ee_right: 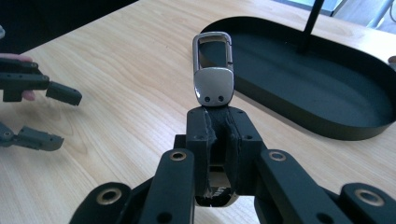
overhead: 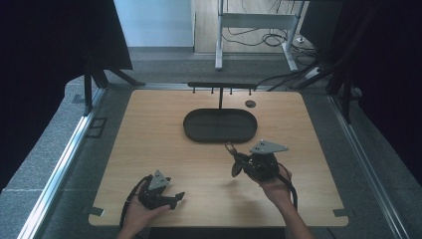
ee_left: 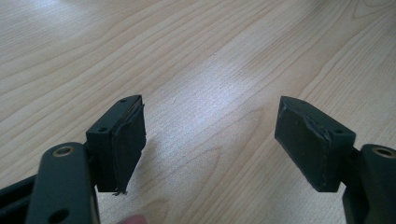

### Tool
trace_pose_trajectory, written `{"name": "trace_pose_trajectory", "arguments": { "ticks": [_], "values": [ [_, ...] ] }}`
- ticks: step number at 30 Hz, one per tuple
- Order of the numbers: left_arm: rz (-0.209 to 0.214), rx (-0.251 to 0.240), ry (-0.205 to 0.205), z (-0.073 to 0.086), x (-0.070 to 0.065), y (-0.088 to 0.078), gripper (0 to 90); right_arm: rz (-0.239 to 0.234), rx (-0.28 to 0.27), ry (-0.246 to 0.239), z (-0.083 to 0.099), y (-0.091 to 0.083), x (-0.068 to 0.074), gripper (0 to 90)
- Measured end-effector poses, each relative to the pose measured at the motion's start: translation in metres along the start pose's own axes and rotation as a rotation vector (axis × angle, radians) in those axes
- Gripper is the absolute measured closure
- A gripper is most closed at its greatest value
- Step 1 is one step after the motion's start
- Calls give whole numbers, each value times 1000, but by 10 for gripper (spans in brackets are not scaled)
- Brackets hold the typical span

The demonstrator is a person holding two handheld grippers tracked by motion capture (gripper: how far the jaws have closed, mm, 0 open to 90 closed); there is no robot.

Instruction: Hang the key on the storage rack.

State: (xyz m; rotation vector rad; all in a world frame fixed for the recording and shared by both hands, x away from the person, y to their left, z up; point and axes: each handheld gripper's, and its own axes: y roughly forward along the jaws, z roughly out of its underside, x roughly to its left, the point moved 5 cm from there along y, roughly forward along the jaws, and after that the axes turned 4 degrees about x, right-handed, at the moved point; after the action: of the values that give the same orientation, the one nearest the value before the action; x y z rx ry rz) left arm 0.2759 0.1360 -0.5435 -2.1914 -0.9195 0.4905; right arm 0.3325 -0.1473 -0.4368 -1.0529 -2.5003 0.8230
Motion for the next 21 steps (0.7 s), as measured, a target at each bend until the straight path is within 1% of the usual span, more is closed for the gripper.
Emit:
{"name": "trace_pose_trajectory", "arguments": {
  "ticks": [16,21],
  "values": [
    [1,1,-1,0,0,1,254,31,-40,14,-10,-10,-10,809],
    [1,1,0,0,0,1,254,37,-45,19,-12,-8,-12,809]
  ]
}}
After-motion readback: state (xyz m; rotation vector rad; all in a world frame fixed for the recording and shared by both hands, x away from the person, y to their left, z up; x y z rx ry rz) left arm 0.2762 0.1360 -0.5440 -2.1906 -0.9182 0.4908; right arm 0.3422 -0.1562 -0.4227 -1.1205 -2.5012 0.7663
